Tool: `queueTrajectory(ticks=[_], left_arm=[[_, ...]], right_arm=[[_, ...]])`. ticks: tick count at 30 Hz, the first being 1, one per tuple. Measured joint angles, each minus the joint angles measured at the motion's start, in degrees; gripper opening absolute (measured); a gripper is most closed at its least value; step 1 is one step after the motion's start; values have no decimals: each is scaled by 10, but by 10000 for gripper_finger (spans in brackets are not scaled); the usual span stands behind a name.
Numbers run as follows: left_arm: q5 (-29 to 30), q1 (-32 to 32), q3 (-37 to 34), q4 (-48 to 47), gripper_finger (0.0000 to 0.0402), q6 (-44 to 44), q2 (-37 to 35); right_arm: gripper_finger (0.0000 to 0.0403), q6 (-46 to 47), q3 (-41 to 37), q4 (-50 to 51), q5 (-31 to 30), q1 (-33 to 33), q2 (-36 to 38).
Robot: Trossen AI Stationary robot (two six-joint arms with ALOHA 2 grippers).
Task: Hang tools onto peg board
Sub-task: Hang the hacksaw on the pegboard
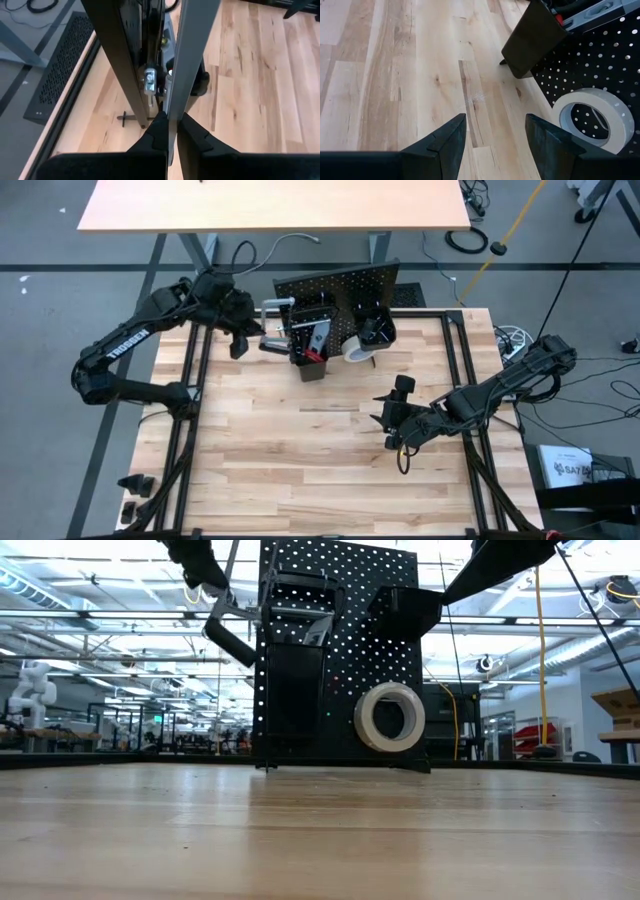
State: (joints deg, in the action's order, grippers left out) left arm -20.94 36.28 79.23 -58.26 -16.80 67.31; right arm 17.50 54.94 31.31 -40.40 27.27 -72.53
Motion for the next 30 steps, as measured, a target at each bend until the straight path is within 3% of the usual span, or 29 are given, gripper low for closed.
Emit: queueTrajectory(ticks=[8,13,18,23,25,30], left_arm=[[-1,0,44,-65,13,2,0],[-41,0,71,-102,13,22,0],[-88,-18,93,-137,13,45,0],[-94,-73,102,-120,13,88,0],[-92,-102,102,-109,13,103,0],[-61,-177,102,-48,13,149,0]], right_arm=[[196,0,0,-2,0,0,0],[196,-17,4,-27,0,0,0],[196,-58,81,-56,-5,-3,0],[196,-127,187,-92,-27,-28,1],[196,-139,223,-98,-4,-53,0],[196,-114,297,-106,147,-142,-2]])
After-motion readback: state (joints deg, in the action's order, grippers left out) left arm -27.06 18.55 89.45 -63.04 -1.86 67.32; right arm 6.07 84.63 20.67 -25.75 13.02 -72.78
